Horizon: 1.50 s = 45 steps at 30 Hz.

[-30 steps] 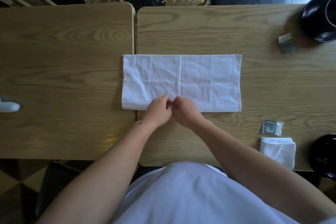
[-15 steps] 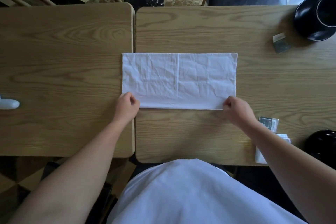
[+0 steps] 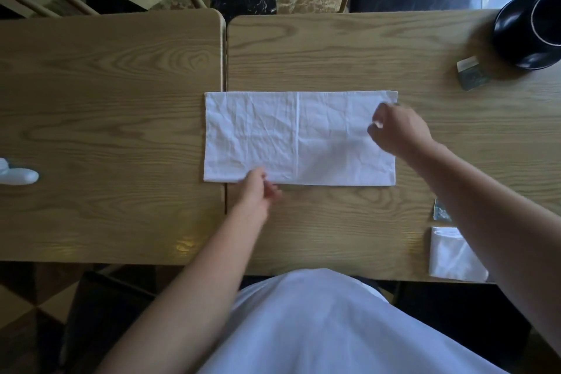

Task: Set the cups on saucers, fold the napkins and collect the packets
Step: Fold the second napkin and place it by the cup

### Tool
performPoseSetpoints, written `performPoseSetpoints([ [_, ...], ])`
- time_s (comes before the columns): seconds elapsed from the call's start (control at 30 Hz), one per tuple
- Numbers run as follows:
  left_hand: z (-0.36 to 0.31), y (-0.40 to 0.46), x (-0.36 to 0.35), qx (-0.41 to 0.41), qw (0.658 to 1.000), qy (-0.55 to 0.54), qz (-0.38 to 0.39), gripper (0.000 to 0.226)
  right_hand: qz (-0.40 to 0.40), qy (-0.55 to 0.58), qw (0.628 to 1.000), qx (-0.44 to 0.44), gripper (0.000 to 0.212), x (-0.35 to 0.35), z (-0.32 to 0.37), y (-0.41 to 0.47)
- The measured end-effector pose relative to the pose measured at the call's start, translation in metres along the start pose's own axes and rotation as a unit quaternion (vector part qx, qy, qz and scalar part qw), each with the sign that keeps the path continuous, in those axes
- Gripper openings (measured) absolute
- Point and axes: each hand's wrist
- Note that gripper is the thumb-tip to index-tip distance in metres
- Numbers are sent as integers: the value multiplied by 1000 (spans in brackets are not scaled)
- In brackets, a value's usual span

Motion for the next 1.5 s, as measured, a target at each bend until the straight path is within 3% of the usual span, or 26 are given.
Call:
performPoseSetpoints([
  [0.07,8,-8,-34,120,972,-176,102,15,-9,-7,999,41,33,17,15,24],
  [0.2,18,-16,-79,201,936,-241,158,60,59,-100,992,50,41,33,40,53],
  [0.23,20,-15,-86,204,936,-243,156,61,70,-121,989,38,38,33,45,57],
  [0.3,24,-14,-97,217,937,-224,155,43,105,-162,981,7,32,36,53,59],
  [0.37,31,-10,-105,226,943,-197,147,40,145,-211,967,-6,29,41,61,59],
  [0.53,44,-12,-109,220,952,-179,115,16,211,-215,952,44,25,62,89,41],
  [0.63,43,-26,-100,129,948,-257,140,7,247,-149,954,80,27,84,103,9],
  [0.7,33,-38,-90,58,929,-317,181,17,246,-59,963,95,21,98,108,-13],
  [0.77,12,-51,-77,7,912,-341,226,15,212,100,967,103,25,110,114,-33],
  [0.83,-16,-63,-68,-39,899,-342,270,17,160,283,939,111,44,121,124,-47],
  [0.93,-71,-85,-60,-158,896,-254,329,21,75,416,894,147,29,139,137,-63],
  [1.03,-120,-105,-52,-237,898,-149,338,33,0,482,858,178,14,152,137,-80],
  [1.1,-141,-112,-39,-290,895,-107,323,37,-23,515,836,188,13,149,130,-93],
  [1.2,-137,-115,-19,-335,893,-33,297,21,-4,554,816,164,20,120,112,-103],
  [1.27,-117,-105,-6,-315,918,4,242,14,37,582,802,128,23,83,97,-105],
  [1.4,-51,-63,32,-203,959,98,172,14,82,619,781,-6,5,-16,69,-120],
  [1.5,12,-41,72,-94,971,164,146,12,120,644,748,-110,21,-93,48,-141],
])
Point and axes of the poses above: each hand's wrist, its own y-axis towards the middle knuckle, its own x-axis out of the back of the hand, z = x × y, and after that the axes turned 13 degrees about z, right-handed
